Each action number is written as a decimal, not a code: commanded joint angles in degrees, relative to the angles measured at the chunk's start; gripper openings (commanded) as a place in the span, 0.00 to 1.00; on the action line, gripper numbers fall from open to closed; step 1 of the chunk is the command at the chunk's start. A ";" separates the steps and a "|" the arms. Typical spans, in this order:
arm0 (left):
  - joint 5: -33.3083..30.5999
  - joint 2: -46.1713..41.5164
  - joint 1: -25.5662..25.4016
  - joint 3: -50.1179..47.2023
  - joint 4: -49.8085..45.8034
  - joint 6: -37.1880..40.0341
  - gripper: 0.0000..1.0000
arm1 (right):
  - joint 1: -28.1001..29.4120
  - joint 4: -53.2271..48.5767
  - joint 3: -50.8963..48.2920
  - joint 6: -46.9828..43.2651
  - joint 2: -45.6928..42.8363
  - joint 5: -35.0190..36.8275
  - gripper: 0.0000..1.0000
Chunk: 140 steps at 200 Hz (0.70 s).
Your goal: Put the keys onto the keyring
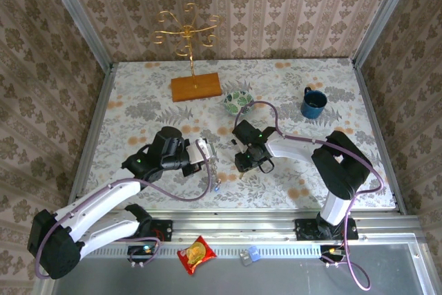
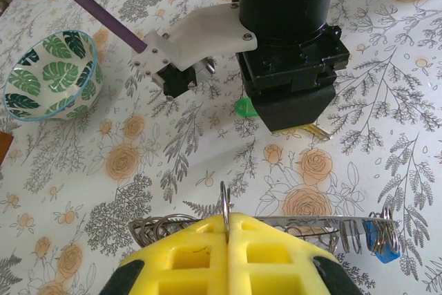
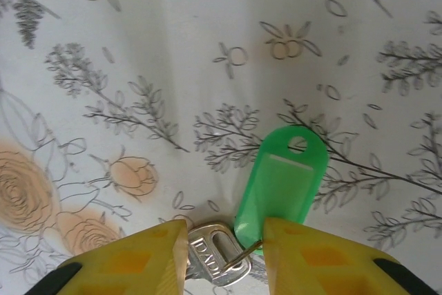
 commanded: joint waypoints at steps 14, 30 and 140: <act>-0.11 0.13 -0.58 0.19 2.39 0.92 0.00 | 1.03 -3.74 0.83 4.86 -2.63 6.00 0.37; -0.11 0.08 -0.59 0.11 2.50 0.80 0.00 | 1.81 -3.13 0.33 7.55 -3.82 7.81 0.38; -0.02 0.10 -0.71 -0.33 3.30 0.73 0.00 | 5.67 -8.73 3.02 24.69 0.02 16.01 0.40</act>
